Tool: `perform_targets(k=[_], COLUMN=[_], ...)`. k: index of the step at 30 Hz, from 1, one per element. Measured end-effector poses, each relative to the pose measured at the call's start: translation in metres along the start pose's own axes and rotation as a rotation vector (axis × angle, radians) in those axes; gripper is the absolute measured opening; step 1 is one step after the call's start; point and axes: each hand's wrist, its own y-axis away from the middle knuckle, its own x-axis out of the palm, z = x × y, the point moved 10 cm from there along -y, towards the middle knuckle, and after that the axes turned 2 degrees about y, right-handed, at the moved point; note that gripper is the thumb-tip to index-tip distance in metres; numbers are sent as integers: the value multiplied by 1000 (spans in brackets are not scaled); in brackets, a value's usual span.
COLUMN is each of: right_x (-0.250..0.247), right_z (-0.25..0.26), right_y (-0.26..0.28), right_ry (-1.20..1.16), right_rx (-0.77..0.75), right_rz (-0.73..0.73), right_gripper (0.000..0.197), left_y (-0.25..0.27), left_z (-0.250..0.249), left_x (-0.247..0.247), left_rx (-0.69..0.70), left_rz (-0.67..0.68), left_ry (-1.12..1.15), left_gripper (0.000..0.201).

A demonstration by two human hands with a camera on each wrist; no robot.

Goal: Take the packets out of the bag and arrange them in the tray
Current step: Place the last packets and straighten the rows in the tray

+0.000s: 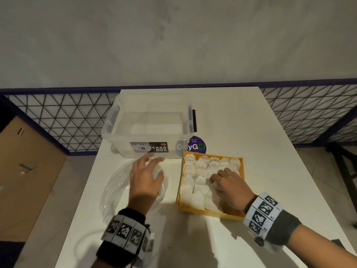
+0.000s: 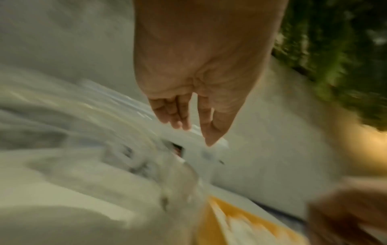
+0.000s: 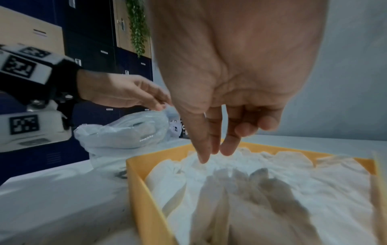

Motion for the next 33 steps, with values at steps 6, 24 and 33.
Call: perform_targets(k=[6, 24, 33], right_x=[-24, -72, -54], right_z=[8, 236, 278], right_y=[-4, 5, -1], right_ry=[-63, -1024, -1416], right_rx=[-25, -646, -470], right_rz=[-70, 289, 184], right_gripper=[37, 83, 8], left_y=[49, 96, 135], left_z=[137, 19, 26], left_x=[-27, -79, -115], left_rx=[-647, -726, -546], left_rz=[266, -92, 2], left_ry=[-109, 1061, 823], left_gripper=[78, 15, 22])
